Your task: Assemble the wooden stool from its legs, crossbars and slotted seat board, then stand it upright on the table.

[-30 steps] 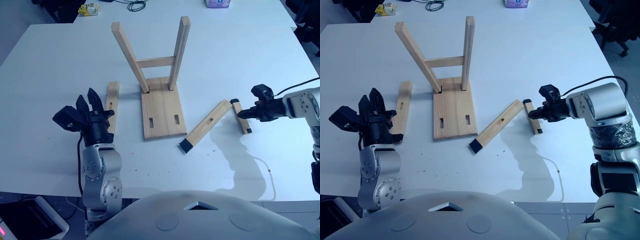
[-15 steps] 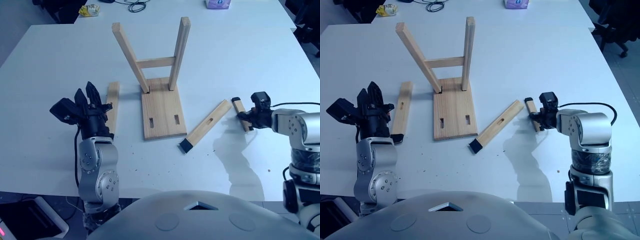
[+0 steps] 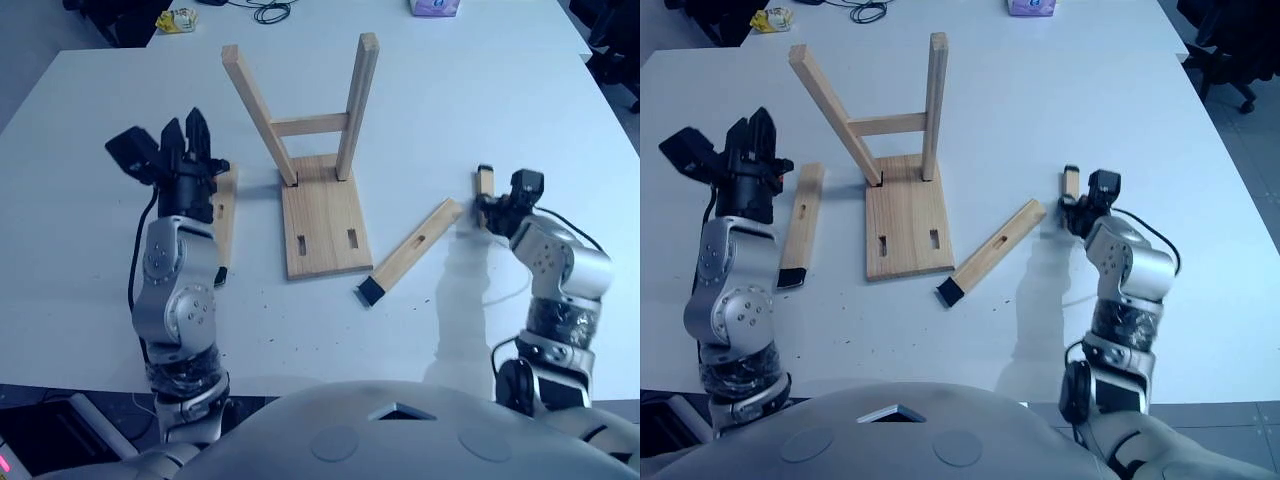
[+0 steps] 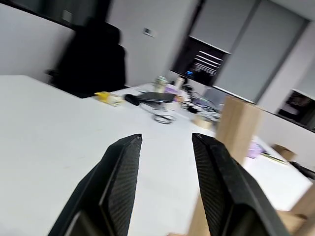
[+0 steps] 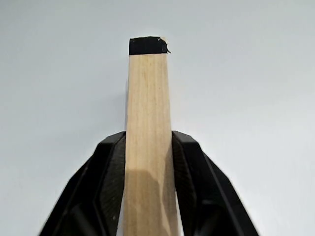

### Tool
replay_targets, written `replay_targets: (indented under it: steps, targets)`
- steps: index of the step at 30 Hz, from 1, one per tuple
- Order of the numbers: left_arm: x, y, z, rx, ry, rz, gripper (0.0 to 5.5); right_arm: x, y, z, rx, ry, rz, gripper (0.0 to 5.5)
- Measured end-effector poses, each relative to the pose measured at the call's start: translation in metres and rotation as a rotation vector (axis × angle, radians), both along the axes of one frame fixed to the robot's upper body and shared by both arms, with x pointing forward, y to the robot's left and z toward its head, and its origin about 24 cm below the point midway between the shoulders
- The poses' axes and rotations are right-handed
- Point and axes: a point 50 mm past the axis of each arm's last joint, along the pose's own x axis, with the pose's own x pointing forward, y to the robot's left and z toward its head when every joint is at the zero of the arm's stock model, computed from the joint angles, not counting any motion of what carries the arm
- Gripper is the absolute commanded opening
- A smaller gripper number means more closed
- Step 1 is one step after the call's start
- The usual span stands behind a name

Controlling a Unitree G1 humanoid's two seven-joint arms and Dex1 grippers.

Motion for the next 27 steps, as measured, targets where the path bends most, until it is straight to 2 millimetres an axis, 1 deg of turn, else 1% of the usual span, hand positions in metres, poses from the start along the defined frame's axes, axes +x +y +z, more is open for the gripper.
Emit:
replay_targets:
  steps: [1,2,3,6,8,9,10,12,13,14,15,16,17,18,19,20,21,22,23,25,26,27]
  targets:
    - [0.004,0.002,0.002,-0.018,0.001,-0.04,1.9,0.006,-0.002,0.012,0.03,-0.076,-0.011,1.31]
    - [0.01,0.005,0.007,-0.039,0.012,-0.094,1.9,0.012,-0.004,0.031,0.09,-0.19,-0.021,1.31]
    - [0.016,0.008,0.011,-0.054,0.016,-0.141,1.9,0.014,-0.005,0.044,0.152,-0.275,-0.025,1.31]
    - [0.029,0.015,0.027,-0.071,0.008,-0.257,1.9,0.011,-0.004,0.07,0.345,-0.459,-0.014,1.31]
    - [0.036,0.023,0.039,-0.111,-0.011,-0.299,1.9,0.011,0.002,0.088,0.467,-0.569,0.032,1.31]
    - [0.038,0.028,0.049,-0.14,-0.04,-0.326,1.9,0.01,0.009,0.103,0.517,-0.643,0.101,1.31]
    - [0.039,0.031,0.055,-0.151,-0.059,-0.338,1.9,0.009,0.015,0.114,0.536,-0.686,0.152,1.31]
    - [0.038,0.039,0.073,-0.164,-0.125,-0.384,1.9,0.002,0.049,0.148,0.562,-0.799,0.436,1.31]
    - [0.037,0.041,0.077,-0.164,-0.142,-0.409,1.9,-0.001,0.065,0.156,0.559,-0.811,0.559,1.31]
    - [0.035,0.043,0.082,-0.16,-0.165,-0.442,1.9,-0.006,0.085,0.164,0.556,-0.813,0.714,1.31]
    - [0.033,0.044,0.085,-0.157,-0.175,-0.47,1.9,-0.009,0.093,0.166,0.552,-0.808,0.784,1.31]
    - [0.03,0.047,0.092,-0.158,-0.206,-0.512,1.9,-0.013,0.102,0.167,0.547,-0.788,0.883,1.31]
    - [0.029,0.048,0.101,-0.156,-0.238,-0.546,1.9,-0.016,0.107,0.168,0.551,-0.78,0.942,1.31]
    - [0.027,0.046,0.113,-0.144,-0.285,-0.593,2.09,-0.02,0.112,0.171,0.556,-0.772,1.004,1.31]
    - [0.023,0.041,0.126,-0.127,-0.336,-0.663,2.15,-0.024,0.117,0.174,0.563,-0.764,1.08,1.31]
    - [0.019,0.033,0.135,-0.103,-0.377,-0.736,2.4,-0.029,0.121,0.176,0.562,-0.754,1.153,1.31]
    - [0.015,0.023,0.14,-0.079,-0.397,-0.806,2.61,-0.032,0.125,0.177,0.555,-0.739,1.224,1.31]
    - [0.012,0.01,0.139,-0.056,-0.397,-0.89,2.77,-0.036,0.13,0.176,0.543,-0.713,1.298,1.31]
    - [0.01,0.004,0.137,-0.049,-0.393,-0.921,2.96,-0.037,0.132,0.175,0.545,-0.697,1.332,1.31]
    - [0.006,-0.008,0.124,-0.061,-0.362,-0.996,3.32,-0.036,0.136,0.171,0.55,-0.662,1.387,1.31]
    - [0.004,-0.016,0.113,-0.069,-0.33,-1.039,3.41,-0.036,0.138,0.169,0.548,-0.639,1.422,1.31]
    - [0.003,-0.02,0.107,-0.071,-0.315,-1.063,3.51,-0.036,0.138,0.169,0.549,-0.63,1.444,1.31]
